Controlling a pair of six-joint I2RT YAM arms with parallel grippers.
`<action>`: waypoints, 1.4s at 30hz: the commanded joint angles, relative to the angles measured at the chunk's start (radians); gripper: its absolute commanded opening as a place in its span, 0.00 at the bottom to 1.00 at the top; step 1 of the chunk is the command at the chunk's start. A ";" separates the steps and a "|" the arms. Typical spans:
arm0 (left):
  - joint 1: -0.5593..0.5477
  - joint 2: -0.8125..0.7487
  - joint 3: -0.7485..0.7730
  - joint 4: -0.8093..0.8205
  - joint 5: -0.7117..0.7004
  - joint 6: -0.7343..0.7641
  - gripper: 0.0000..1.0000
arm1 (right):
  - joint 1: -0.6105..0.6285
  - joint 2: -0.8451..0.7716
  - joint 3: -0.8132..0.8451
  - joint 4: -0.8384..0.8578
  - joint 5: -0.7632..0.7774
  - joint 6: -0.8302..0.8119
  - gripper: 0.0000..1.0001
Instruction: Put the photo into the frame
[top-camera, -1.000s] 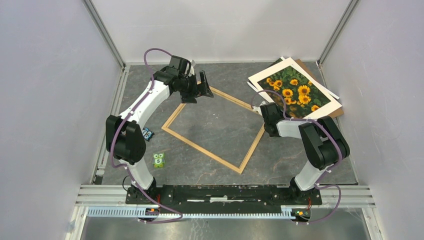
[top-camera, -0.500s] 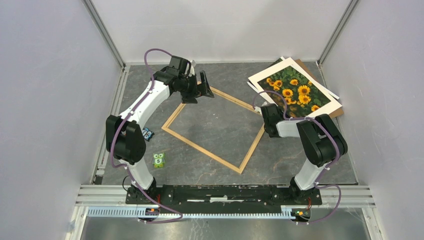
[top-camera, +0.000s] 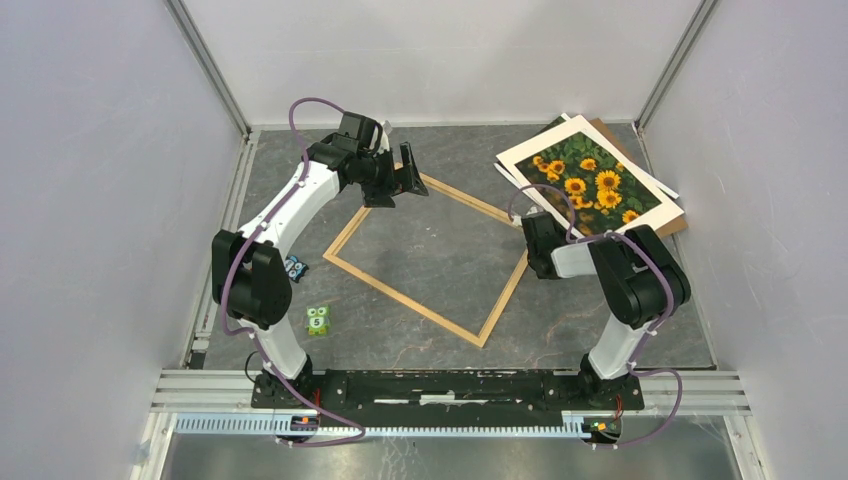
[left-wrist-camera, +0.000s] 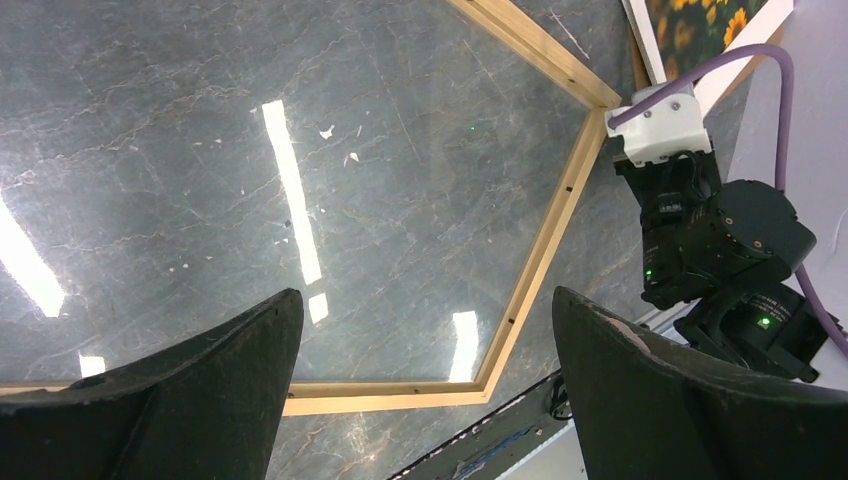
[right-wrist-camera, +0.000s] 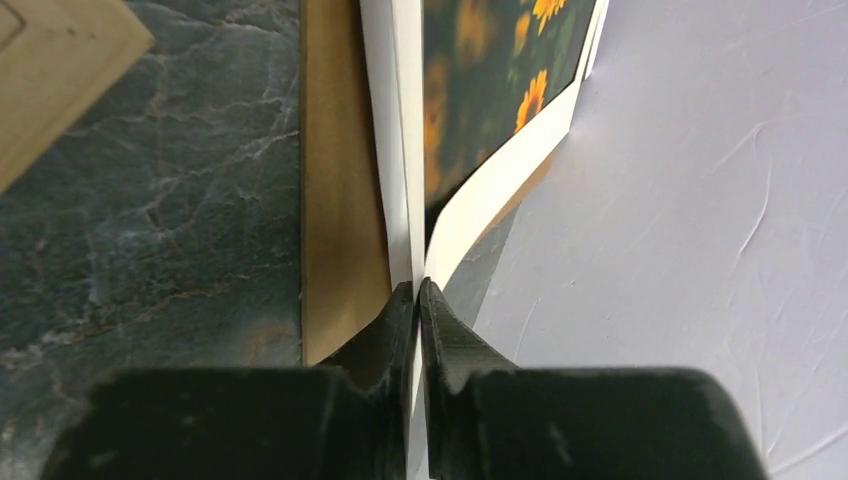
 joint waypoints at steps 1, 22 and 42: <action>0.000 -0.025 0.000 0.042 0.022 -0.018 1.00 | -0.003 -0.097 0.026 -0.021 0.023 0.046 0.02; 0.061 -0.282 0.149 -0.075 -0.252 0.039 1.00 | 0.259 -0.501 0.620 -0.766 -0.495 0.455 0.00; 0.058 -0.583 0.382 -0.153 -0.171 0.019 1.00 | 0.094 -0.276 0.893 -0.942 -1.634 0.943 0.00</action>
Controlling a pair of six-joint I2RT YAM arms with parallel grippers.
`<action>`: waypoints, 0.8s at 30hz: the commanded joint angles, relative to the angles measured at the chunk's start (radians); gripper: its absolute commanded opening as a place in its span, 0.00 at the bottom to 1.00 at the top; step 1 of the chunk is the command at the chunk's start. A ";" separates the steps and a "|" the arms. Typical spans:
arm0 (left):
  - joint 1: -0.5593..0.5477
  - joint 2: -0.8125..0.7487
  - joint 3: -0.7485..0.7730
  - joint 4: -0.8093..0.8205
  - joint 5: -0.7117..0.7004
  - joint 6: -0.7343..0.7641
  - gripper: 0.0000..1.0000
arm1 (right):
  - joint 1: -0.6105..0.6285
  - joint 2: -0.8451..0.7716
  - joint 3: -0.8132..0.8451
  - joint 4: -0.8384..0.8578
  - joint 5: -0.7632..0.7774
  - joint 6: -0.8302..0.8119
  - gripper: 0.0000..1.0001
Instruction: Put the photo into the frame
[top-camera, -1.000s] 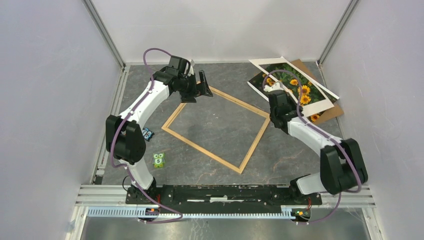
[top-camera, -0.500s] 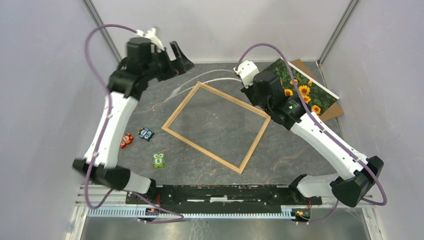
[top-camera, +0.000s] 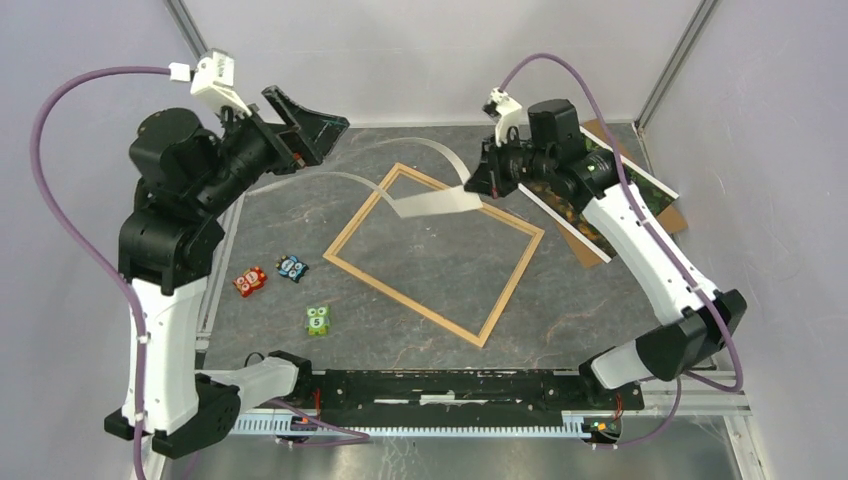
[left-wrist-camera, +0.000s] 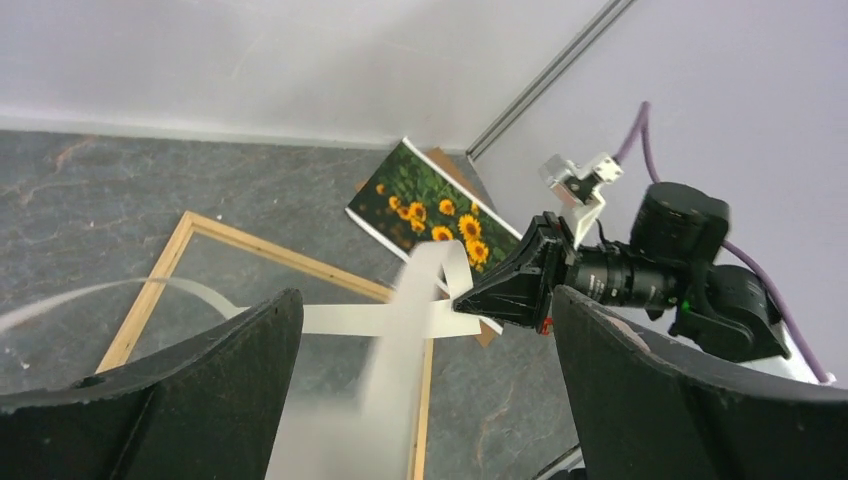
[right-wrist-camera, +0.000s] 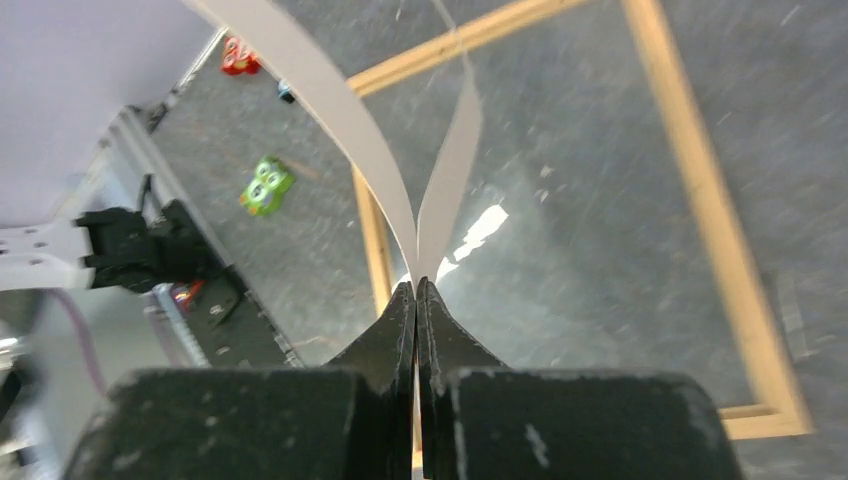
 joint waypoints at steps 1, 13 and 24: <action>-0.002 0.060 0.086 -0.085 -0.002 0.056 1.00 | -0.125 0.041 -0.143 -0.026 -0.376 0.136 0.00; -0.003 0.158 0.054 -0.131 -0.029 0.148 1.00 | -0.281 0.106 -0.380 0.230 -0.656 0.336 0.00; -0.004 0.177 -0.034 -0.087 -0.002 0.145 1.00 | -0.286 -0.049 -0.435 0.474 -0.702 0.613 0.00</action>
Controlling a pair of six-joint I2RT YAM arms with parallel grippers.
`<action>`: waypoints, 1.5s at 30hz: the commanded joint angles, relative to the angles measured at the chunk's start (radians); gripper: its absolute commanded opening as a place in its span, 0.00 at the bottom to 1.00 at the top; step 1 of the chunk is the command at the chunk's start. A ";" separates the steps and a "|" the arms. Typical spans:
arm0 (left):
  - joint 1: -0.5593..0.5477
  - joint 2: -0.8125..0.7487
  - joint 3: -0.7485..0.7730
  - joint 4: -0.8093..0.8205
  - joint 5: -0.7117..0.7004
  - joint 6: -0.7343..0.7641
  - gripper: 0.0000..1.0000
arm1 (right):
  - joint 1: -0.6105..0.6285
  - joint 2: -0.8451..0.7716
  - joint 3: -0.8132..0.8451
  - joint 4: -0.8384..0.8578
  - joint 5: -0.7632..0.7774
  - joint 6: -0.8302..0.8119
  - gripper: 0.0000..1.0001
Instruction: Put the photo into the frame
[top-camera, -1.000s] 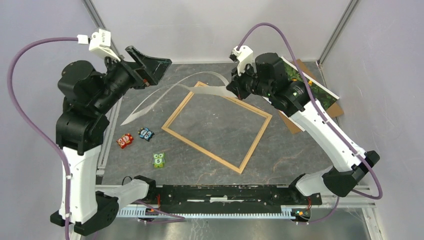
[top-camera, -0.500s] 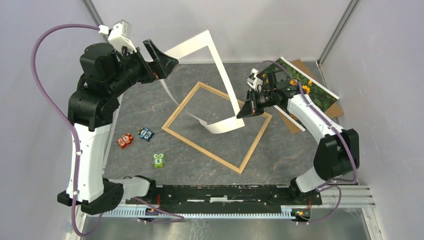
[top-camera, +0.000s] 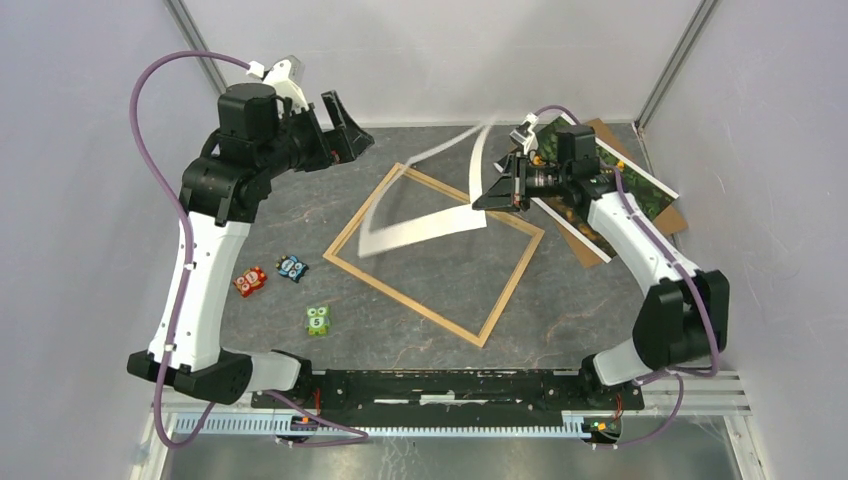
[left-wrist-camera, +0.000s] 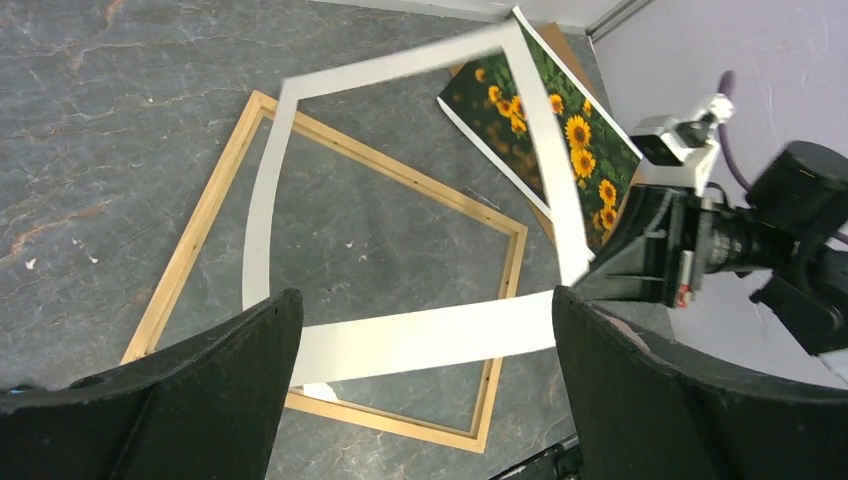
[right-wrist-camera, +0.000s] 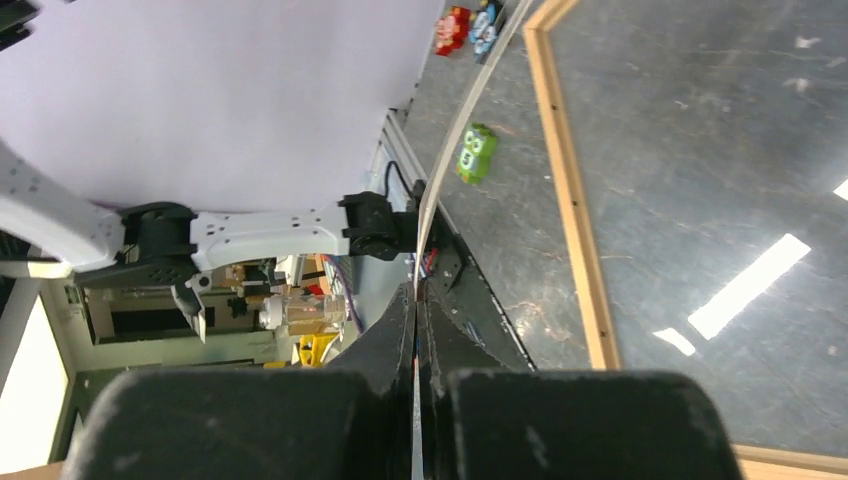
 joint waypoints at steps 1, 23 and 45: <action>-0.005 -0.013 0.002 0.043 0.030 0.051 1.00 | 0.012 -0.135 -0.055 0.133 -0.054 0.127 0.00; -0.045 -0.018 -0.255 0.195 0.021 0.038 1.00 | -0.038 0.094 -0.008 -0.600 0.888 -0.741 0.00; -0.054 -0.019 -0.561 0.366 0.000 0.022 1.00 | 0.100 0.009 -0.077 -0.291 1.411 -0.673 0.62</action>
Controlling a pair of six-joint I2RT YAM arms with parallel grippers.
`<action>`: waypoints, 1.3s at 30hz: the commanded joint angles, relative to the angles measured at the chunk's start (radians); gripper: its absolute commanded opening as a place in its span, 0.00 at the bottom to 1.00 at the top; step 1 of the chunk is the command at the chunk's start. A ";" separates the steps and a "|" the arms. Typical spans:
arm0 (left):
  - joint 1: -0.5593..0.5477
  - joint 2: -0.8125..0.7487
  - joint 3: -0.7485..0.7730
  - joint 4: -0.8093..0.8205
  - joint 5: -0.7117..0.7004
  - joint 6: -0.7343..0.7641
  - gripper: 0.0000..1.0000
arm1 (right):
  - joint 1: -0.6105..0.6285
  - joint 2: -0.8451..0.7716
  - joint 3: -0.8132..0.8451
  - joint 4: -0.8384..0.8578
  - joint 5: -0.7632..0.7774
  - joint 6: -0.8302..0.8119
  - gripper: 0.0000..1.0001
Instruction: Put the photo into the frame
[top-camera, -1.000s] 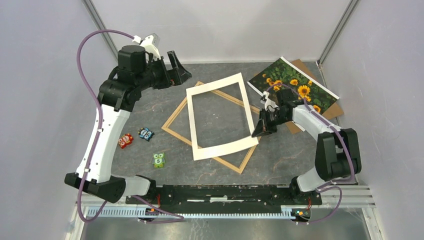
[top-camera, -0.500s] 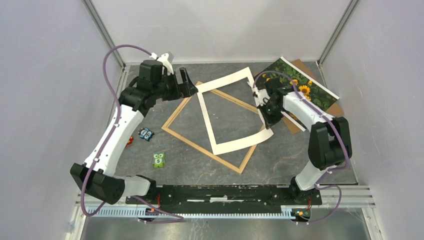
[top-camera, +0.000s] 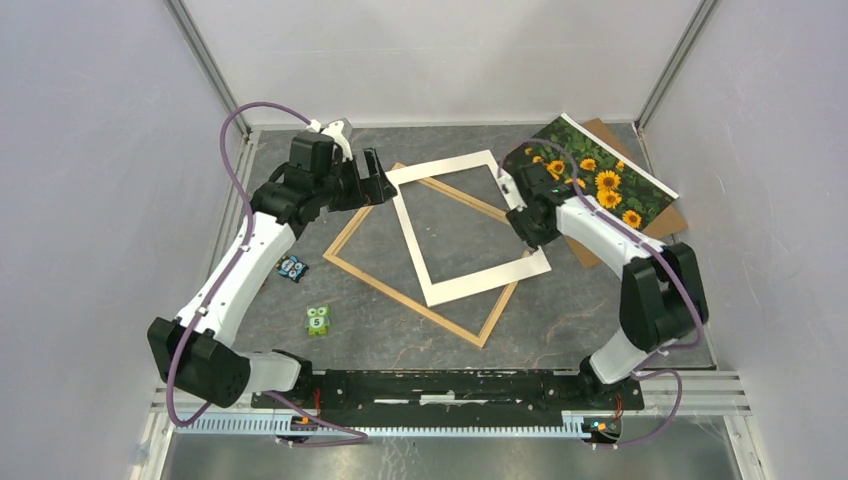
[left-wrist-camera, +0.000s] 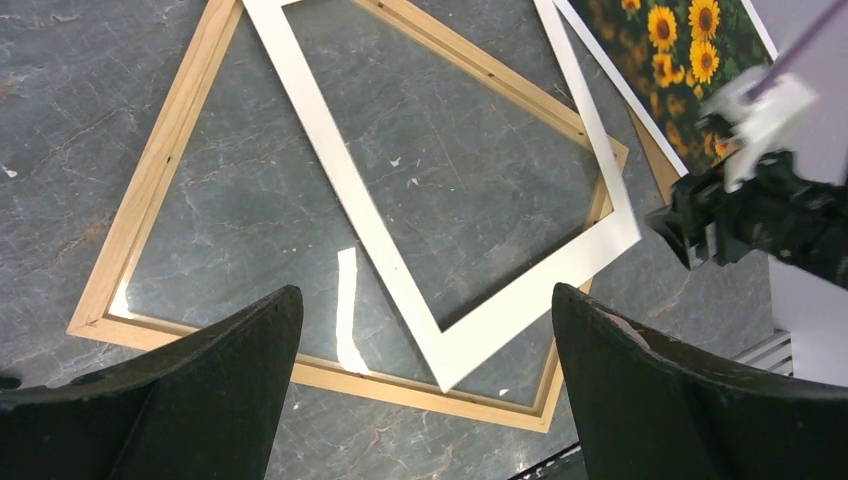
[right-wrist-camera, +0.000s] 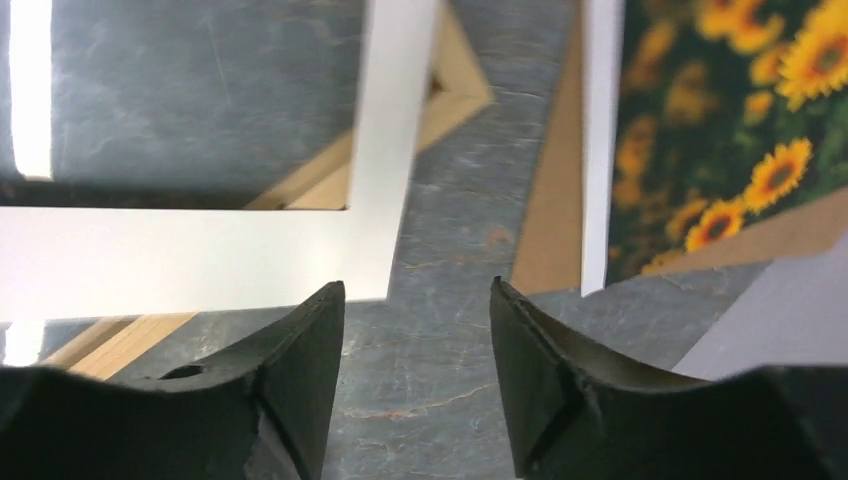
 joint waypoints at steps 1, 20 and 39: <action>-0.008 -0.009 -0.014 0.060 0.004 0.022 1.00 | -0.113 -0.155 -0.049 0.170 0.025 0.203 0.68; -0.008 -0.017 -0.041 0.080 -0.014 0.028 1.00 | -0.512 -0.494 -0.970 1.204 -0.781 0.825 0.71; -0.009 -0.031 -0.057 0.102 0.008 0.012 1.00 | -0.559 -0.207 -1.170 1.932 -0.810 1.159 0.59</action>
